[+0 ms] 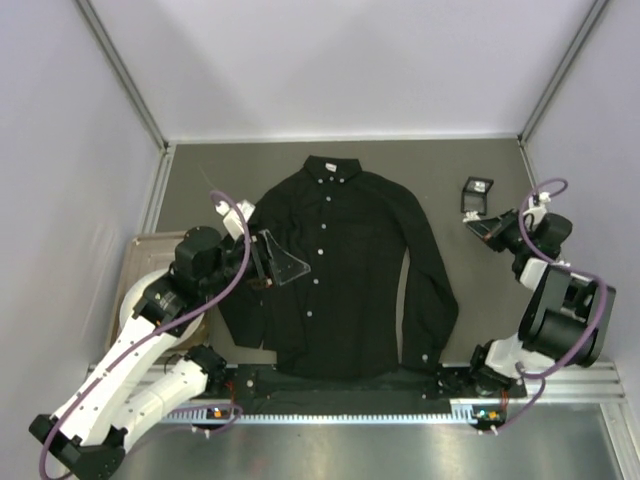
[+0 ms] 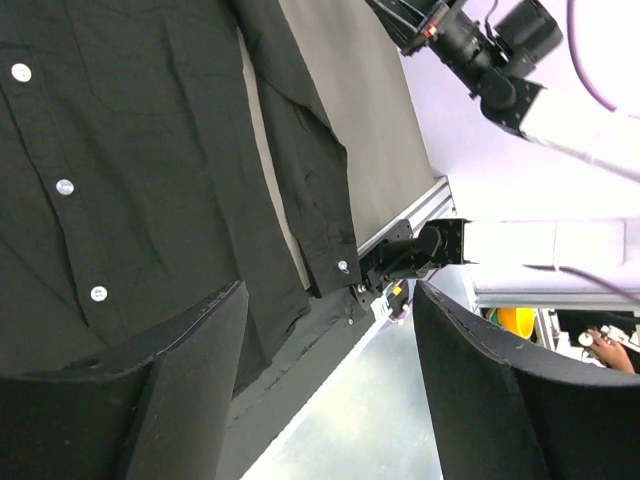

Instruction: Remove the brooch from the garment

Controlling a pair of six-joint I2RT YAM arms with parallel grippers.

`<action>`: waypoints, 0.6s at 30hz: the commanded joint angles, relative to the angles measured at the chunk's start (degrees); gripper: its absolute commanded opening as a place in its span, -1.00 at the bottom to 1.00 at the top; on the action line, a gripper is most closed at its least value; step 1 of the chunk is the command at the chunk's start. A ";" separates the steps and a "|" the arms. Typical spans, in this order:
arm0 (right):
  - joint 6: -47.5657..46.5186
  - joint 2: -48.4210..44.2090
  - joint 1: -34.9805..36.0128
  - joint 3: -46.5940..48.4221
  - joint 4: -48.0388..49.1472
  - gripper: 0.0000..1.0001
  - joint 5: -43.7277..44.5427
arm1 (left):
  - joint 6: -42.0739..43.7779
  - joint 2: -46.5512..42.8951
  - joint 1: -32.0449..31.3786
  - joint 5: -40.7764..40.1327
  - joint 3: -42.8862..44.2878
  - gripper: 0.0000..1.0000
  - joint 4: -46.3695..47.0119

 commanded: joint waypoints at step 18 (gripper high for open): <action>0.30 33.27 -6.03 23.96 9.32 -1.00 -12.67 | 10.51 9.39 -0.07 9.35 1.94 0.41 11.70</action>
